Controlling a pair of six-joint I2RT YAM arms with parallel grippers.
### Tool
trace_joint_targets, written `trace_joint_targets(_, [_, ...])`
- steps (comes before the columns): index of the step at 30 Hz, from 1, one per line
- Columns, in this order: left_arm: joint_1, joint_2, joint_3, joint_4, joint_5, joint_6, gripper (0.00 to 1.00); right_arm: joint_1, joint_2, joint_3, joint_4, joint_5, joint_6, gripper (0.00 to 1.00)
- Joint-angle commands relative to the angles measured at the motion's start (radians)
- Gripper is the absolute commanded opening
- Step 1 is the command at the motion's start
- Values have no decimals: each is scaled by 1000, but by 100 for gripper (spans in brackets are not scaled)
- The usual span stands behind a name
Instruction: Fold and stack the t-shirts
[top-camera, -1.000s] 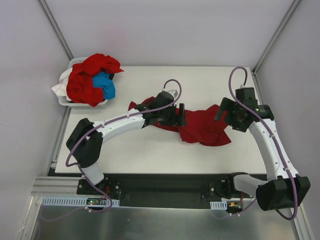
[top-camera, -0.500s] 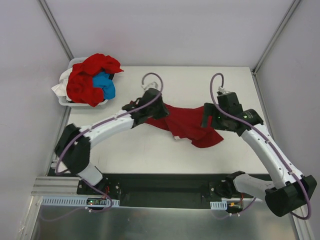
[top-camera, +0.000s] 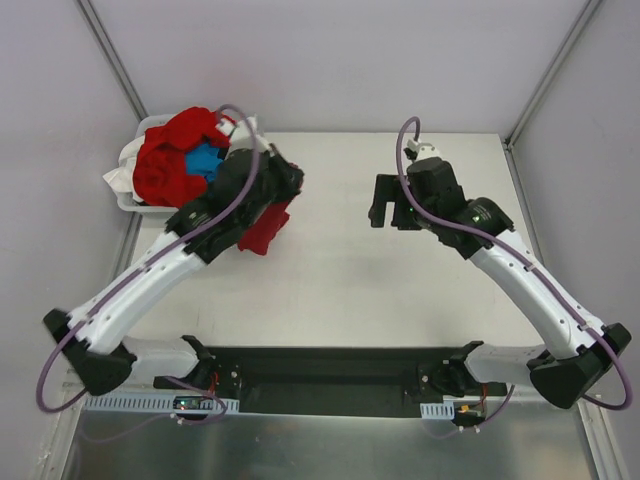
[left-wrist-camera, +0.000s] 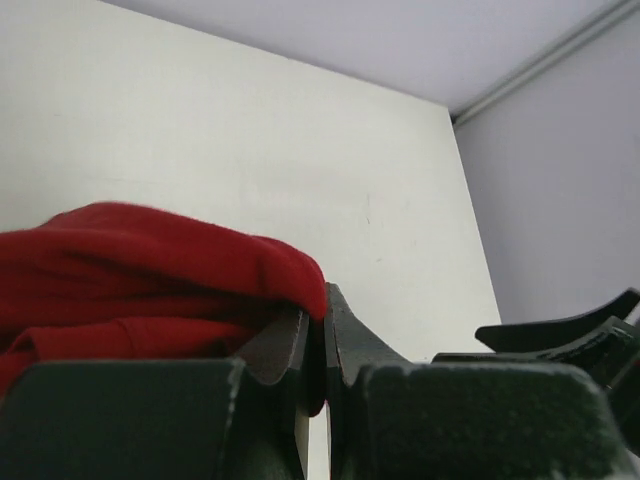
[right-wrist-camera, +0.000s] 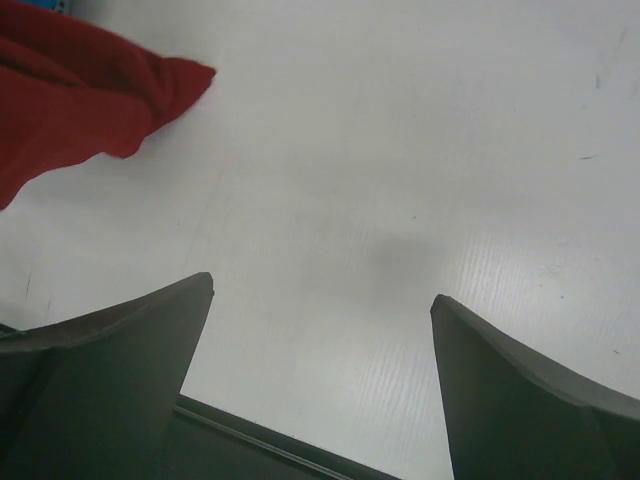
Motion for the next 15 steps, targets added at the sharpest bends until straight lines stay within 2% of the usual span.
trace_joint_targets(1, [-65,275,145,-23,122,25,0,-20,-8,57,-170,167,103,96])
trace_joint_targets(2, [-80,393,179,-21,126,22,0,-32,-32,38,-203,173,120,96])
trace_joint_targets(4, [-108,521,284,-25,146,25,0,-90,-58,11,-234,156,160,96])
trace_joint_targets(6, [-117,660,320,-21,203,-35,0,-132,-97,-47,-277,133,168,96])
trace_joint_targets(7, [-114,691,341,-21,218,-41,22,-167,-110,-73,-283,127,162,96])
trace_joint_targets(8, [-103,732,352,-26,258,-35,38,-181,-121,-93,-291,112,140,96])
trace_joint_targets(10, [-97,730,354,-32,270,6,63,-198,-141,-128,-297,90,103,96])
trace_joint_targets(11, [-92,698,354,-46,258,21,97,-197,-143,-133,-284,55,52,96])
trace_joint_targets(14, [-33,579,323,-113,272,43,99,-169,-118,-138,-221,-20,-25,96])
trace_joint_targets(15, [19,534,294,-129,301,28,99,-146,-88,-122,-205,-22,-56,96])
